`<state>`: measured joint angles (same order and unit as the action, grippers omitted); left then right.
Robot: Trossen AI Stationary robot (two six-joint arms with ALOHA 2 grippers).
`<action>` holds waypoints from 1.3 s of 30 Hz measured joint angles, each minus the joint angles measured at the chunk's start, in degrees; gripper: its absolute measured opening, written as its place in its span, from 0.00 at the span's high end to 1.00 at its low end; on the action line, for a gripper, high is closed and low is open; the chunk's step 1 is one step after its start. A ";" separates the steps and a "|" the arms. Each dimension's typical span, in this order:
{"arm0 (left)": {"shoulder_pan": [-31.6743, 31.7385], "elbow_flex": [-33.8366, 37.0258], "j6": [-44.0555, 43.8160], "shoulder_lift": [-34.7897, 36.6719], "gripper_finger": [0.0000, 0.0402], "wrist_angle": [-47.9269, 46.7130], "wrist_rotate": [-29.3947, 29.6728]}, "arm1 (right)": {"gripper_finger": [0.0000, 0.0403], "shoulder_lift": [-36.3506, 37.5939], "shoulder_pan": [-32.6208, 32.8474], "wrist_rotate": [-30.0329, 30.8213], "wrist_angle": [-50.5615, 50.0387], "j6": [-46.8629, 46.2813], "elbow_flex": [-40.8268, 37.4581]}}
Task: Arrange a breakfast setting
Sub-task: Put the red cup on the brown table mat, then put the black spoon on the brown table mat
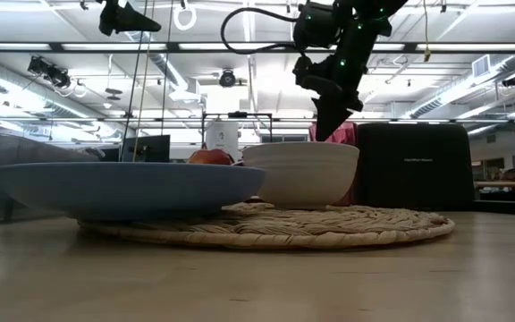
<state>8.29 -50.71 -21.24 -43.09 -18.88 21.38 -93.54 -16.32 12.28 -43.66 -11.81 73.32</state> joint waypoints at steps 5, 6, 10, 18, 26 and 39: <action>0.00 -0.01 -0.84 -0.01 0.00 -0.79 -0.01 | 0.92 0.00 0.07 -0.30 0.56 -0.02 -0.04; 0.00 -0.01 -1.00 0.00 0.00 -0.81 -0.01 | 0.92 0.00 0.07 -0.69 1.05 0.01 -0.06; 0.00 -0.01 -1.53 -0.02 0.00 -0.82 -0.01 | 0.87 0.00 0.09 -0.88 2.21 0.00 -0.07; 0.00 -0.01 -2.17 -0.02 0.00 -1.32 0.00 | 0.75 0.00 0.07 0.86 2.08 0.07 -0.04; 0.02 0.01 -2.85 -0.02 0.00 -6.36 0.64 | 0.64 -0.04 0.17 -0.26 0.10 0.76 4.67; 13.18 0.12 -27.36 -2.11 0.02 -28.60 13.90 | 0.60 0.55 1.97 -1.74 -1.70 6.17 25.87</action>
<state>21.48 -50.59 -48.60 -45.20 -47.47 35.28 -92.99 -14.35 10.55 -45.36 -5.65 99.19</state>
